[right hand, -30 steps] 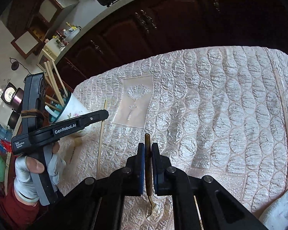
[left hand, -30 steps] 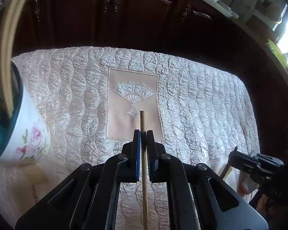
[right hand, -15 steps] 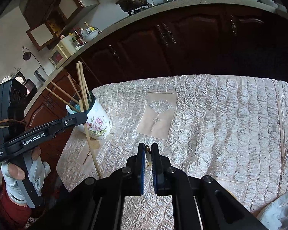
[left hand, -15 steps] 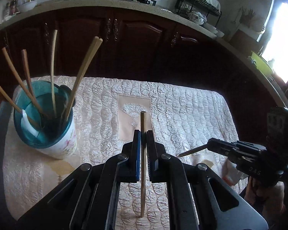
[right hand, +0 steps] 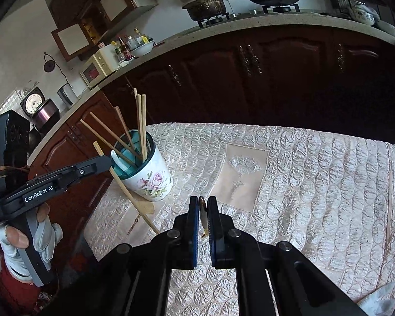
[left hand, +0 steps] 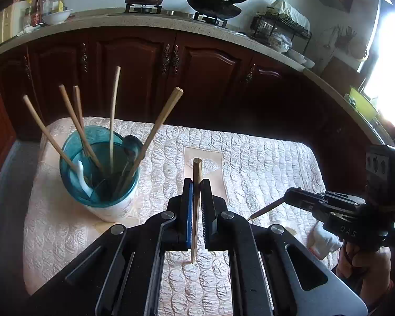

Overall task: Organize utensils
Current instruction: 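Lift the chopstick and gold fork upright and carry both over the cup, then lower the chopstick and fork into the cup and open both tools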

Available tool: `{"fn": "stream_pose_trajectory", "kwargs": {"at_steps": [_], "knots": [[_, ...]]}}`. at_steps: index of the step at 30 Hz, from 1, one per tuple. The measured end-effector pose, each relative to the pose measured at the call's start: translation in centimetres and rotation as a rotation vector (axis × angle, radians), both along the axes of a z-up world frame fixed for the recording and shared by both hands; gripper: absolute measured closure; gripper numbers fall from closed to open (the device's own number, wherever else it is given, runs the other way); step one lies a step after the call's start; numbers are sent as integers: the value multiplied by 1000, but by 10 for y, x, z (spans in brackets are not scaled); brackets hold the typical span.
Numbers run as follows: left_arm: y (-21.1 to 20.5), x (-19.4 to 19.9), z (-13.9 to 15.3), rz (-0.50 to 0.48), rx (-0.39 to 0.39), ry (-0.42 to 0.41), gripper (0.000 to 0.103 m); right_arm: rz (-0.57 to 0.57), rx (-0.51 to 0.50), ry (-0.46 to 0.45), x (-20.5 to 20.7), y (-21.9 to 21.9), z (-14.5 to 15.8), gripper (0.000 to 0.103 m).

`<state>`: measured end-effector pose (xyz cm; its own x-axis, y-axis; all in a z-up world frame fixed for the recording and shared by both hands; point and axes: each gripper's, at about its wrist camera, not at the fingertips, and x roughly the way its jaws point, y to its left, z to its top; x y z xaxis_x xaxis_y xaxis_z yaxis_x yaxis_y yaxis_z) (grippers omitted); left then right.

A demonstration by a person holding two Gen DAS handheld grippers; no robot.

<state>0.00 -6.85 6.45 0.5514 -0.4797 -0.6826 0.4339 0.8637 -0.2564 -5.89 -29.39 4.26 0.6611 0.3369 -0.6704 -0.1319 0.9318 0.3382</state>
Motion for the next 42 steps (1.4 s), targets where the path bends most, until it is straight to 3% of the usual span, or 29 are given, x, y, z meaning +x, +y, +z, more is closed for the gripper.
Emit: {"fn": "stream_pose_trajectory", "kwargs": {"at_steps": [6, 12, 19, 24, 33, 42], "knots": [[16, -3, 13, 10, -21, -12, 99, 28, -15, -7, 6, 13, 8, 97], [51, -1, 54, 22, -53, -34, 99, 72, -23, -40, 13, 30, 28, 97], [91, 2, 113, 95, -39, -150, 99, 149, -3, -96, 32, 63, 58, 97], [103, 16, 134, 153, -19, -225, 99, 205, -2, -135, 55, 93, 78, 97], [106, 56, 104, 241, 58, -233, 99, 236, -49, -127, 103, 139, 78, 97], [98, 78, 53, 255, 94, -169, 99, 244, -71, -30, 136, 157, 31, 97]]}}
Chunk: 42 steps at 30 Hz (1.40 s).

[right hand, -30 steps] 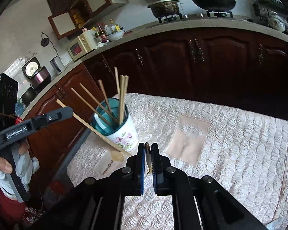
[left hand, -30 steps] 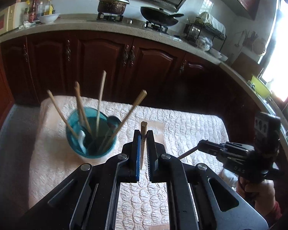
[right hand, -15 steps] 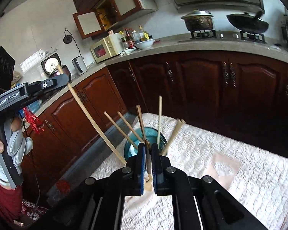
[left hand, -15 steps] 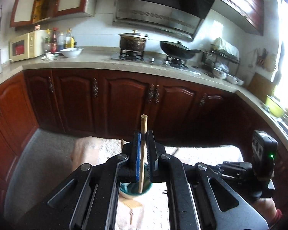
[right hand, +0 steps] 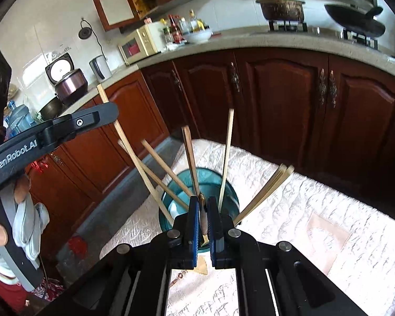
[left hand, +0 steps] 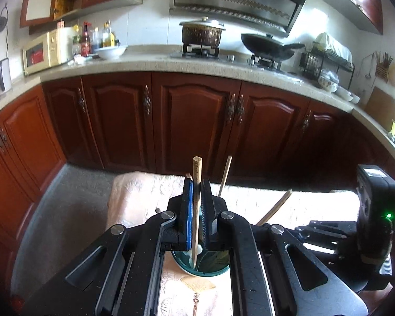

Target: Organize utensils

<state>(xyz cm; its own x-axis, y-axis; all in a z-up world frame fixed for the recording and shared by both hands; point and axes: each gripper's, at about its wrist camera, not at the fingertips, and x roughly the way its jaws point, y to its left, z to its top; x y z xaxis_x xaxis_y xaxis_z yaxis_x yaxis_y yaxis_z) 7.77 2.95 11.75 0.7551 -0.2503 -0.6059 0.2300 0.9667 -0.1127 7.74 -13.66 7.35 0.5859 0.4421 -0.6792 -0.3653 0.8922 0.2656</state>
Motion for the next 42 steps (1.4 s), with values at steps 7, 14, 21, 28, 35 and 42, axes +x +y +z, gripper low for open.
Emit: {"fn": "stream_pose_trajectory", "kwargs": {"at_steps": [7, 14, 21, 28, 35, 42], "knots": [[-2, 0, -18, 30, 29, -4, 98, 2, 7, 82, 19, 3, -39, 97], [4, 3, -18, 30, -15, 24, 98, -31, 29, 159, 26, -2, -61, 92], [9, -6, -8, 27, -59, 16, 70, -51, 67, 112, 1, -22, -43, 72], [7, -26, -1, 35, -52, -1, 55, -58, 99, 69, -28, -31, -31, 70], [-1, -56, -14, 79, 15, -16, 54, -111, 9, -28, -55, -28, -16, 58], [-4, -77, -34, 127, 37, -1, 54, -165, -12, -72, -75, -29, -7, 58]]}}
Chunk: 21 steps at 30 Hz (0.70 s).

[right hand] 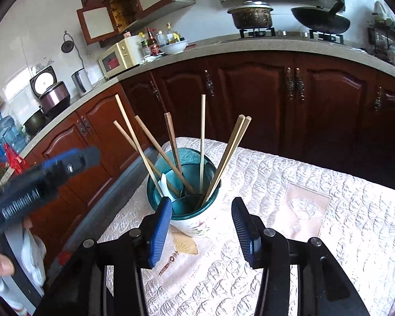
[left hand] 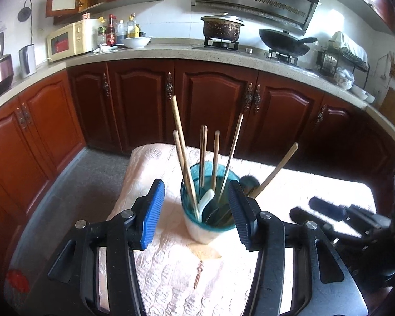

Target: Organize utensils

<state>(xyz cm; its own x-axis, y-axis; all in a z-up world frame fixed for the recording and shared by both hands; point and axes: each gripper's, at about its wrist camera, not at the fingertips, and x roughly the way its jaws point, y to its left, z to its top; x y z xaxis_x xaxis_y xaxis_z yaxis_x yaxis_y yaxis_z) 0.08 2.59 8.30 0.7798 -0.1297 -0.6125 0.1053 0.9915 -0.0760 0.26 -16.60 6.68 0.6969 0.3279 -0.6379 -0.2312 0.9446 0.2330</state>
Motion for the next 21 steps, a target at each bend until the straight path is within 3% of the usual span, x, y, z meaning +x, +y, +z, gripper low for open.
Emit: {"fn": "stream_pose_trajectory", "kwargs": {"at_steps": [14, 21], "knots": [[-11, -31, -23, 55, 65, -33, 54, -76, -40, -39, -19, -3, 9, 50], [-9, -33, -26, 70, 55, -33, 54, -91, -47, -44, -21, -1, 8, 48]]}}
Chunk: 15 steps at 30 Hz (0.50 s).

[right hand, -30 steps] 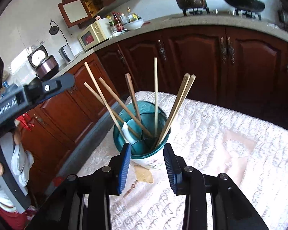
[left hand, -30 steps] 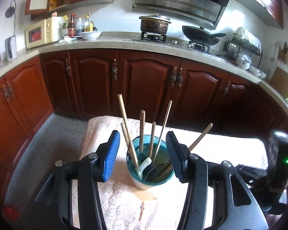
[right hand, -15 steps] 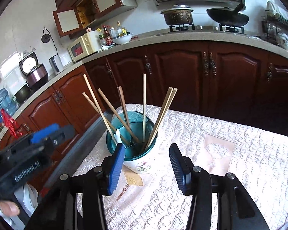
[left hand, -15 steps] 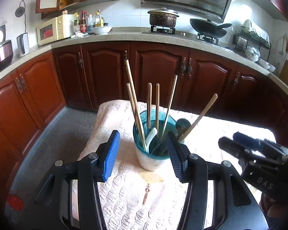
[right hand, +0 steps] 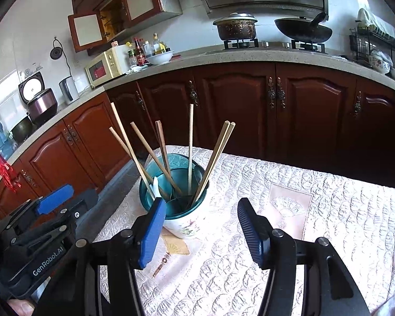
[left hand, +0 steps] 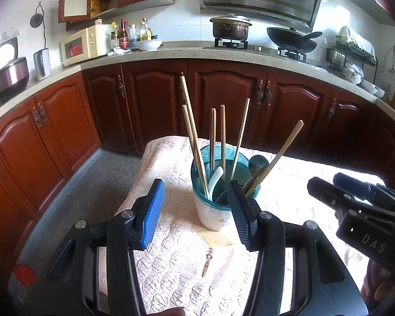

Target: Organize utensils

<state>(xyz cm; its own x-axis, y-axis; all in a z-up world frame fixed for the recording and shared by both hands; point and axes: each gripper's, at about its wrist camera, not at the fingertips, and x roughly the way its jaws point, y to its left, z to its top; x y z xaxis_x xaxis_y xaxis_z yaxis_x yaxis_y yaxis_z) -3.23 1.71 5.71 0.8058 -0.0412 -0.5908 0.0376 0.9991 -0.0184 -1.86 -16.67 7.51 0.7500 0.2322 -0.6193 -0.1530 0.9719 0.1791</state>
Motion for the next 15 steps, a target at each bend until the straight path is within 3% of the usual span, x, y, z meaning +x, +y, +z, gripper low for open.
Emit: {"fn": "stream_pose_trajectory", "kwargs": {"at_steps": [15], "knots": [[2, -2, -2, 33, 20, -13, 54, 10, -41, -14, -3, 11, 0, 47]]}}
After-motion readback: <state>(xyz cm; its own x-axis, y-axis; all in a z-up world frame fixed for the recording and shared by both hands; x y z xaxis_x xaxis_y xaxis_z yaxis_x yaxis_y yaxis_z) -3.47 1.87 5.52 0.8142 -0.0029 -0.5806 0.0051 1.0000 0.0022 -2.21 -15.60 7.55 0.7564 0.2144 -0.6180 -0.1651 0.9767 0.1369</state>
